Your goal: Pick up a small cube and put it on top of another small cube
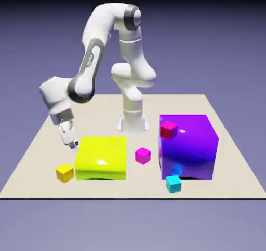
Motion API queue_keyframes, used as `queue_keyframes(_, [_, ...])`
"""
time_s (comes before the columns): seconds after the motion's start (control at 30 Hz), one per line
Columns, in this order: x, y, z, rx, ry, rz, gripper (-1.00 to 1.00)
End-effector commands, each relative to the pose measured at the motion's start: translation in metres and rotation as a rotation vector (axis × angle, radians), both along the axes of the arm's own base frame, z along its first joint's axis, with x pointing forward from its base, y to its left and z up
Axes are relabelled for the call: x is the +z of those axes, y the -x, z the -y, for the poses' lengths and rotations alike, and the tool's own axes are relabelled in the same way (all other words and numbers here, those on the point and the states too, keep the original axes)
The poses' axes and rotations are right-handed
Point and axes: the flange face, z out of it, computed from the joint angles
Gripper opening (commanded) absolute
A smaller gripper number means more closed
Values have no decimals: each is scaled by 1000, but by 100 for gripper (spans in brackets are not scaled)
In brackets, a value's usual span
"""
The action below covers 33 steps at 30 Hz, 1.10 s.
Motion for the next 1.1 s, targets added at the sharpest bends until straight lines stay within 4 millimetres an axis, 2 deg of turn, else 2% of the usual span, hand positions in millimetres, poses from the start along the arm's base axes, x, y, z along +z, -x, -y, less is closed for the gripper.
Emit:
queue_keyframes(0.0, [-11, 5, 11, -60, -57, -14, 0])
queue_keyframes(0.27, [-97, 56, 92, -509, -511, -62, 0])
queue_keyframes(0.3, [-97, 56, 92, -509, -511, -62, 0])
queue_keyframes(0.4, [-147, 31, 60, -509, -511, -62, 0])
queue_keyframes(0.43, [-147, 31, 60, -509, -511, -62, -100])
queue_keyframes(0.47, [-147, 31, 60, -509, -511, -62, -100])
queue_keyframes(0.53, [-112, 48, 83, -508, -511, -61, -100])
queue_keyframes(0.57, [-98, 50, 88, -491, -511, -64, -100])
queue_keyframes(0.6, [-97, 28, 71, -408, -506, -66, -100])
queue_keyframes(0.63, [-88, 14, 68, -338, -485, -49, -100])
queue_keyframes(0.7, [-56, -24, 57, -165, -439, -30, -100])
queue_keyframes(0.73, [-53, -48, 33, -76, -437, -55, -100])
queue_keyframes(0.8, [-53, -91, -28, 97, -440, -118, -100])
queue_keyframes(0.9, [-50, -141, -127, 352, -426, -207, -100])
queue_keyframes(0.97, [-46, -163, -197, 517, -406, -260, -100])
queue_keyframes(1.07, [-38, -181, -303, 759, -360, -330, -100])
